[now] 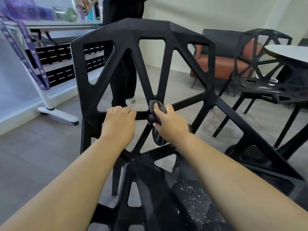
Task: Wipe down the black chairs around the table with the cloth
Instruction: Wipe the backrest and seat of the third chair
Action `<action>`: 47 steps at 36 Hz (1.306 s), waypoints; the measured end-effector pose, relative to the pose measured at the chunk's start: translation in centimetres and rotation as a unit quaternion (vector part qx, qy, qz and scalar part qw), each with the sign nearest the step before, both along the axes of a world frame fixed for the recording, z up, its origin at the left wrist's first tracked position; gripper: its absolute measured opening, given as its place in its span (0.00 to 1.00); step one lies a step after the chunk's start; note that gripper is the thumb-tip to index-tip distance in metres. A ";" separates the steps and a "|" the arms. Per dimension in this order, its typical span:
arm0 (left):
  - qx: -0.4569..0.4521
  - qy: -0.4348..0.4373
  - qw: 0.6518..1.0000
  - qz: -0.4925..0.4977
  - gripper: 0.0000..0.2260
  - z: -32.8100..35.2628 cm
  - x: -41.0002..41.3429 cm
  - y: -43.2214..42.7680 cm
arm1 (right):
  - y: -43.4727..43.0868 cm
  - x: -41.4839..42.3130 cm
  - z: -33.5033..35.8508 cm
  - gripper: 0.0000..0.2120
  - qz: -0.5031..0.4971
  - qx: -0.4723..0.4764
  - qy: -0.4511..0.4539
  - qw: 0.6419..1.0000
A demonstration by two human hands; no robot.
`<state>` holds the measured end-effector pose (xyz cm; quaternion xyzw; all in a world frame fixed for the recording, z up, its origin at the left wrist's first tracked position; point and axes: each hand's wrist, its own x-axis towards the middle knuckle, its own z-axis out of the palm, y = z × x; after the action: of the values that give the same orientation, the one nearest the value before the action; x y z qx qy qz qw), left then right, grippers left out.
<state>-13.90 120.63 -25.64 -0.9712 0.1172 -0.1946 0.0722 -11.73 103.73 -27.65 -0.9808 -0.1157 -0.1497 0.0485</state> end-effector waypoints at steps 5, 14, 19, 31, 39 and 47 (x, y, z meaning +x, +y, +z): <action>-0.016 -0.008 1.000 -0.004 0.14 0.0 0.2 -0.1 | -2.1 -0.9 -3.3 0.28 -0.032 -0.050 0.063 0.996; -0.061 0.017 0.998 -0.013 0.15 0.2 -0.3 0.0 | -6.2 -2.2 -5.0 0.25 -0.156 0.000 0.159 0.975; -0.104 -0.020 0.993 -0.043 0.08 0.5 -1.3 1.0 | -3.7 -2.7 -2.1 0.27 -0.094 0.062 0.038 0.993; -0.213 -0.060 0.974 0.056 0.19 0.6 -6.6 4.4 | 2.9 -2.8 -3.8 0.32 -0.073 0.192 0.109 0.973; -0.309 -0.054 0.941 0.130 0.25 1.0 -7.5 3.9 | 3.6 -5.4 -6.1 0.25 0.024 0.041 0.174 0.984; -0.393 -0.021 0.903 0.170 0.17 0.9 -7.1 4.3 | 2.2 -2.9 -4.0 0.27 -0.061 0.122 0.043 0.990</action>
<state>-20.98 124.89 -24.74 -0.9214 -0.1370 -0.2305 -0.2814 -14.64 105.95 -31.66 -0.9783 -0.0339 -0.1230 0.1633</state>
